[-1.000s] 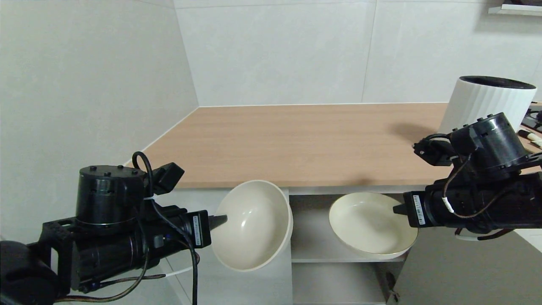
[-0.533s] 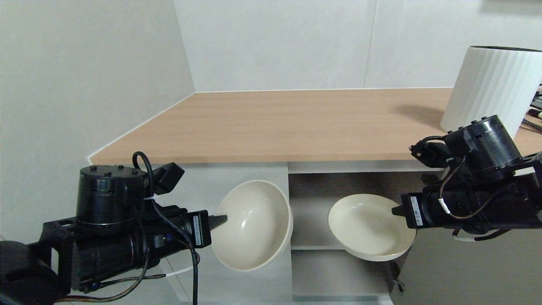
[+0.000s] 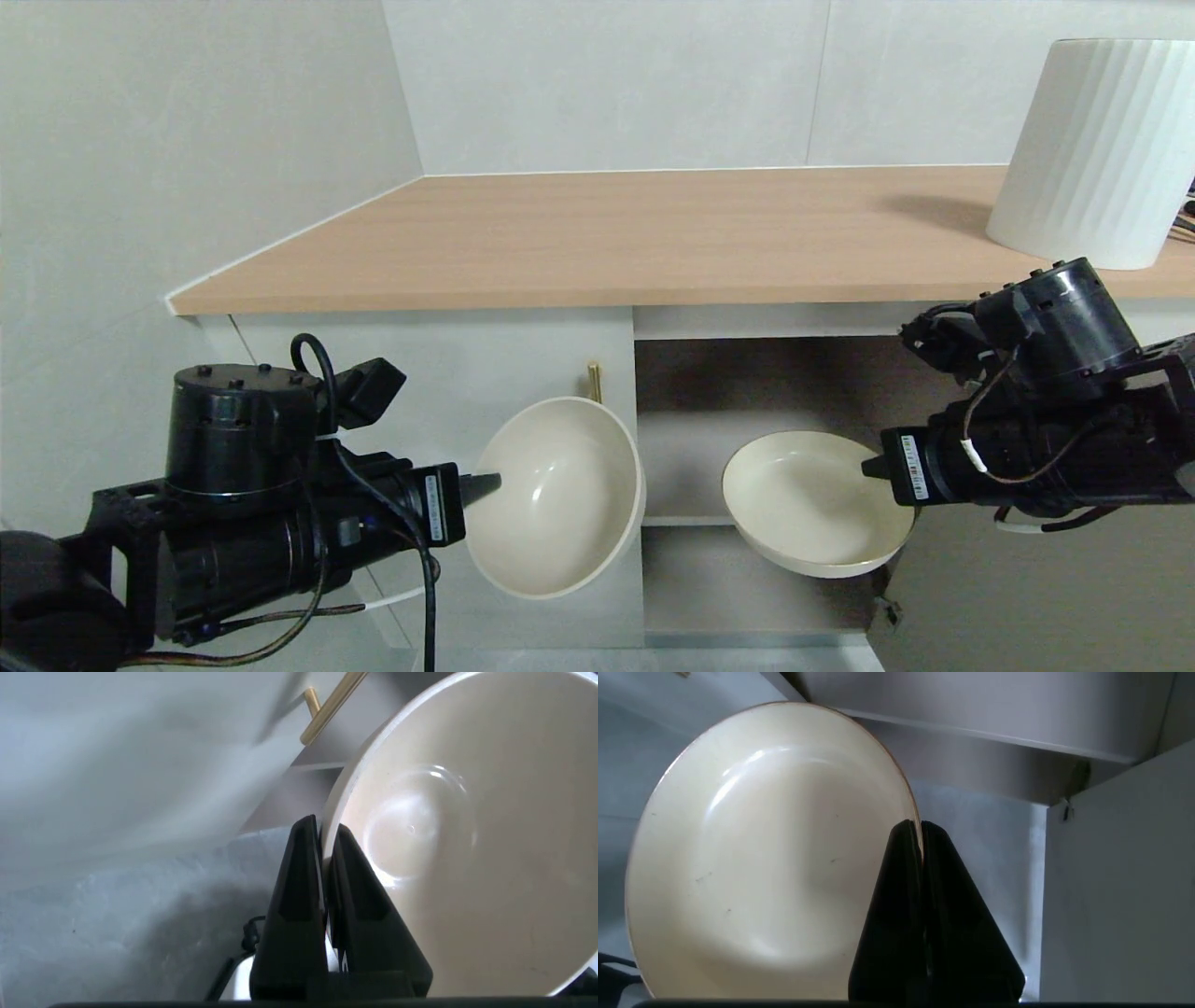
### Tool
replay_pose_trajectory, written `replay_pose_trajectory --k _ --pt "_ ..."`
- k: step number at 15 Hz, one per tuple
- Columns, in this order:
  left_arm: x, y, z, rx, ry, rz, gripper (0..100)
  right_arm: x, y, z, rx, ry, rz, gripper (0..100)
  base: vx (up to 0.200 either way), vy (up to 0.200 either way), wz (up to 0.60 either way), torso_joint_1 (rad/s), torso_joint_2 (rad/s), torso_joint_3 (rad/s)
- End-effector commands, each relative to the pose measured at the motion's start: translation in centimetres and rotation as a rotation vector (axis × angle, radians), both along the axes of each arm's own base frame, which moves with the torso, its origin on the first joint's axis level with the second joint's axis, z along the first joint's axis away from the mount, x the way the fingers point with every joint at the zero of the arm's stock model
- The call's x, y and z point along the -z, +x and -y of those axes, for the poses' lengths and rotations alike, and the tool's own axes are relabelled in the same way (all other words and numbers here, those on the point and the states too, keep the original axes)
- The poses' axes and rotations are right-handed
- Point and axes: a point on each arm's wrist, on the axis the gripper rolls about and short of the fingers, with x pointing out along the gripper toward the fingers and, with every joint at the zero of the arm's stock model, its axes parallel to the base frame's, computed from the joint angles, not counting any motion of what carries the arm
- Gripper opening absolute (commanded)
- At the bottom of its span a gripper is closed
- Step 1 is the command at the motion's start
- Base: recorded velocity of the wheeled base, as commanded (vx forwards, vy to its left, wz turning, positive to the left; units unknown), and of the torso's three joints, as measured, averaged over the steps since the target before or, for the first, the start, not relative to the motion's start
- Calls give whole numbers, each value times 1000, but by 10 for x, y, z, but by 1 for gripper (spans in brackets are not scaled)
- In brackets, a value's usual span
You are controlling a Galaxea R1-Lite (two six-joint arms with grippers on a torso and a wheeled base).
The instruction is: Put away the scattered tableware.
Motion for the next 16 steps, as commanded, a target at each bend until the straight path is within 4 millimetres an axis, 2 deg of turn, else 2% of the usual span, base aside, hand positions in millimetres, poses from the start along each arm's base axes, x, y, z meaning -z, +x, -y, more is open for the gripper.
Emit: replay_pose_trajectory --k 1,3,6,10,13,16 --pt "0 0 0 0 -1 1 0 1 1 -1 0 -2 -4 0 0 0 0 0 0 0" --pt "0 0 0 0 -1 1 0 6 3 -2 0 -11 -20 0 0 0 0 0 0 0" --pt "0 0 0 0 -1 1 0 27 14 -12 -13 -72 -75 0 0 0 0 0 0 0" --pt "-1 0 0 0 -1 2 0 73 32 -29 -29 -150 -206 0 0 0 0 0 0 0" --pt "0 0 0 1 -1 0 0 103 55 -43 -11 -106 -162 0 0 0 0 0 0 0" --pt "0 0 0 1 -1 0 0 129 70 -49 25 -79 -158 0 0 0 0 0 0 0"
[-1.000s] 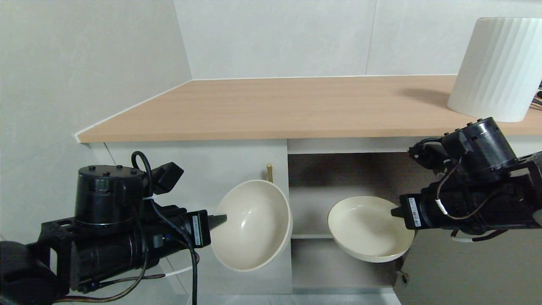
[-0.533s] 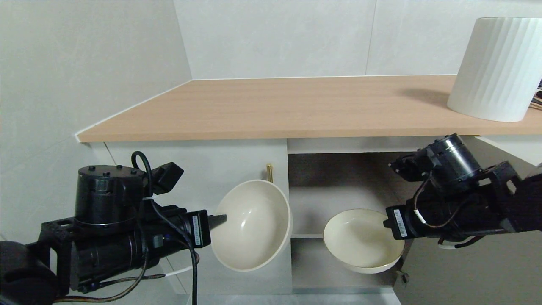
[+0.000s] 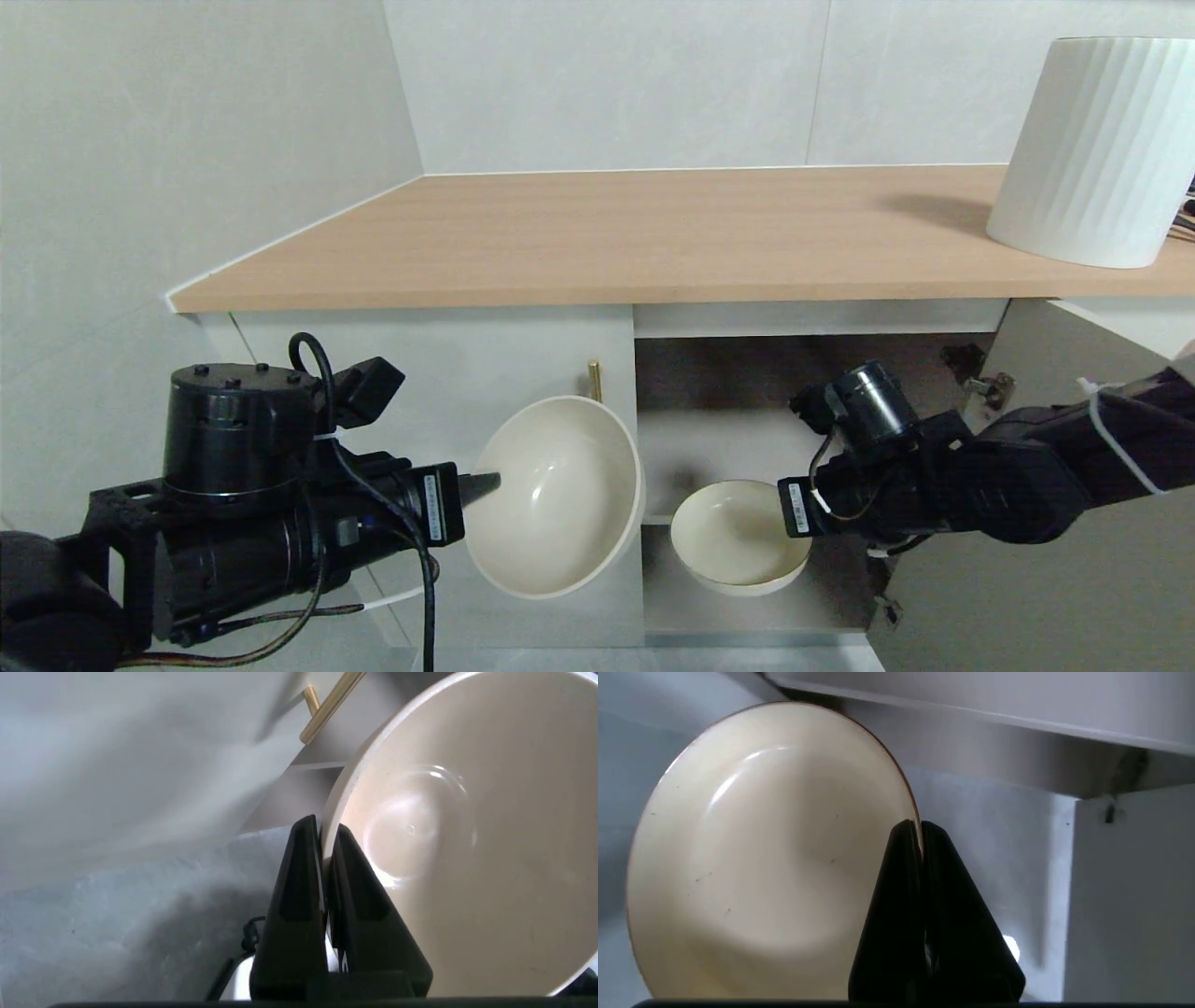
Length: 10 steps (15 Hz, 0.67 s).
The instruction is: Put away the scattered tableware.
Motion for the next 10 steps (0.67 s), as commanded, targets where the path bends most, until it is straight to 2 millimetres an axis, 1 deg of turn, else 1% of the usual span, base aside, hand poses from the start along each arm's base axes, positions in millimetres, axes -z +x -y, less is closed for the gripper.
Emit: replay_pose_trajectory --k 1,4,6,10 --pt "0 0 0 0 0 -1 0 35 12 -1 21 -30 -56 0 0 0 0 0 0 0" --pt "0 0 0 0 0 -2 0 57 36 4 99 8 14 0 0 0 0 0 0 0" --pt "1 0 0 0 1 -3 0 77 51 10 153 6 61 0 0 0 0 0 0 0" --pt "2 0 0 0 2 -6 0 105 75 21 237 17 183 0 0 0 0 0 0 0"
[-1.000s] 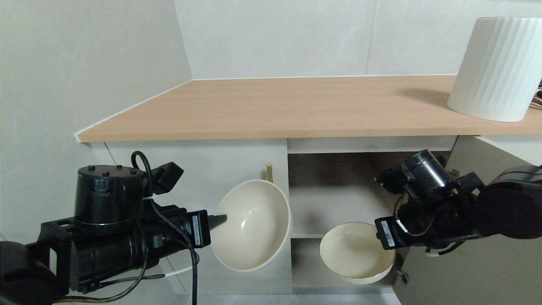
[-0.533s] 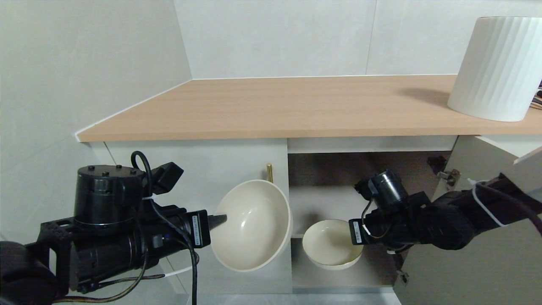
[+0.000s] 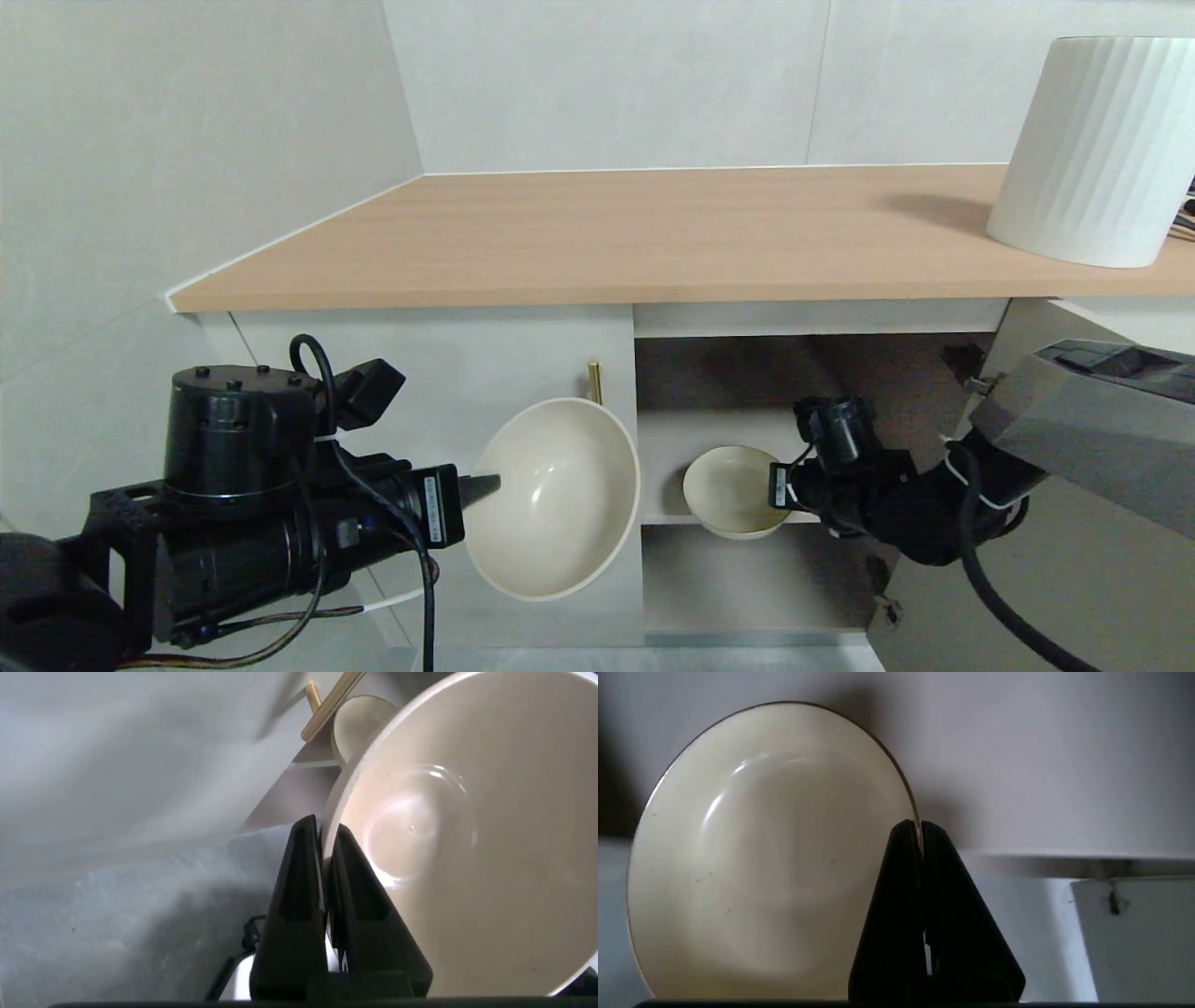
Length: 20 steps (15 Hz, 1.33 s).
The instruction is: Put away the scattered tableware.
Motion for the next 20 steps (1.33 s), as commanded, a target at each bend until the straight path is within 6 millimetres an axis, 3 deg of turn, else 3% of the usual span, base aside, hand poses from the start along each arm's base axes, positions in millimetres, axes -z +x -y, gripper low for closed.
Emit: replay_pose_trajectory --k 1,4,20 --pt "1 1 0 0 1 -4 0 31 10 9 40 -27 -31 0 0 0 0 0 0 0" --pt "1 1 0 0 2 -5 0 42 22 13 63 -26 -27 0 0 0 0 0 0 0" --pt "3 2 1 1 4 -12 0 52 66 24 154 -20 52 0 0 0 0 0 0 0"
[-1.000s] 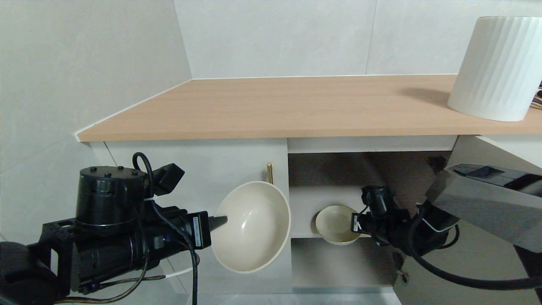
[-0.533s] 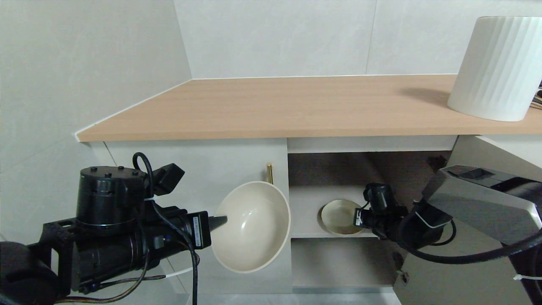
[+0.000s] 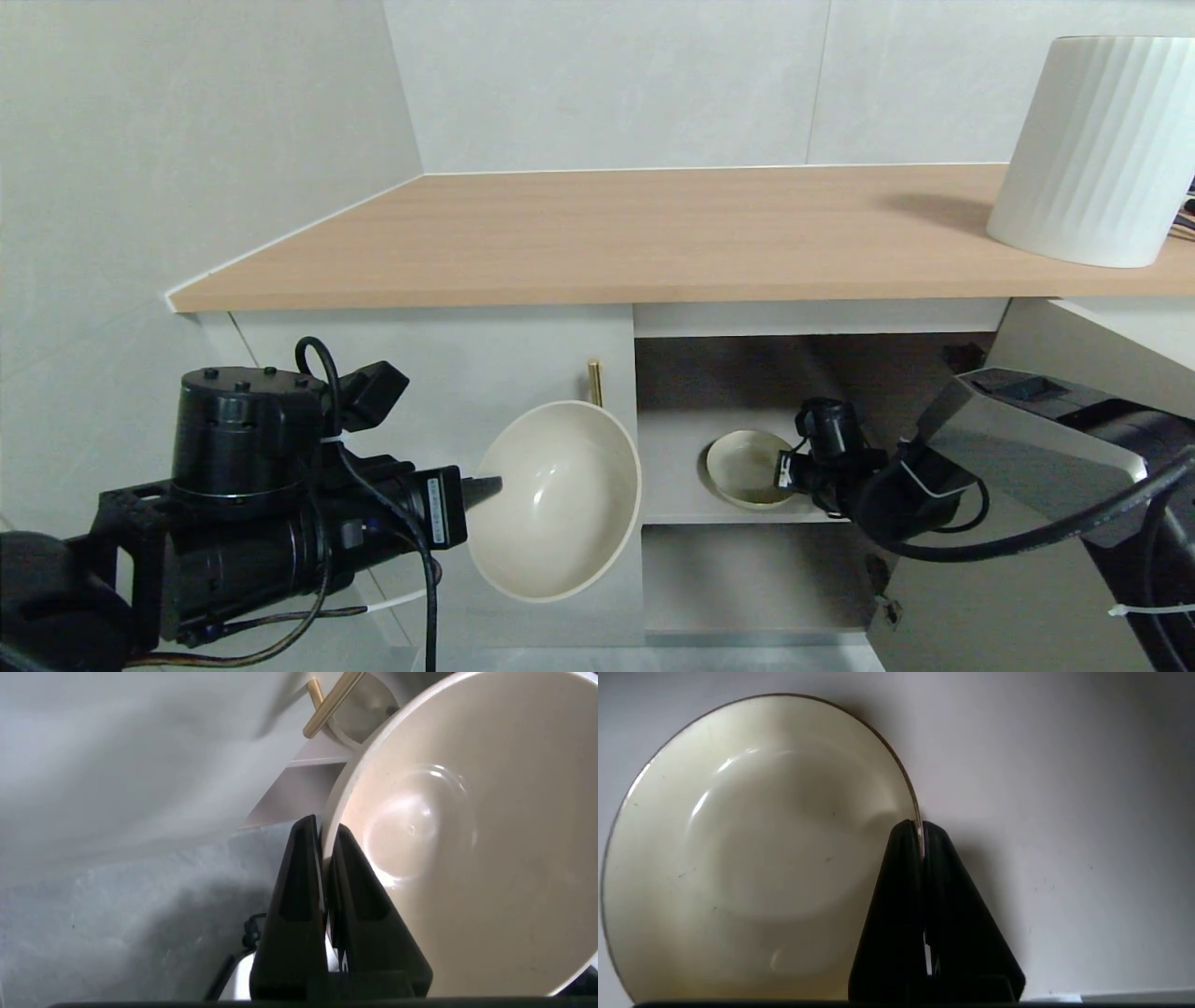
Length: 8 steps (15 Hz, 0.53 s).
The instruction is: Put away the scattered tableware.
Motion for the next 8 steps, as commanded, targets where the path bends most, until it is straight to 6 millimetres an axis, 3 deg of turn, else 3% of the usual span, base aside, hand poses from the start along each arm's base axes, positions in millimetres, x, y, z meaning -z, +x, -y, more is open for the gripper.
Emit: replay_pose_trajectory --k 1,7,8 --pt "2 1 1 0 3 -7 0 1 3 -1 1 2 6 0 0 0 0 0 0 0" --pt "2 1 1 0 3 -9 0 2 4 4 18 -3 6 0 0 0 0 0 0 0" --pt "2 1 1 0 3 -9 0 1 4 4 18 -2 8 100 0 0 0 0 0 0"
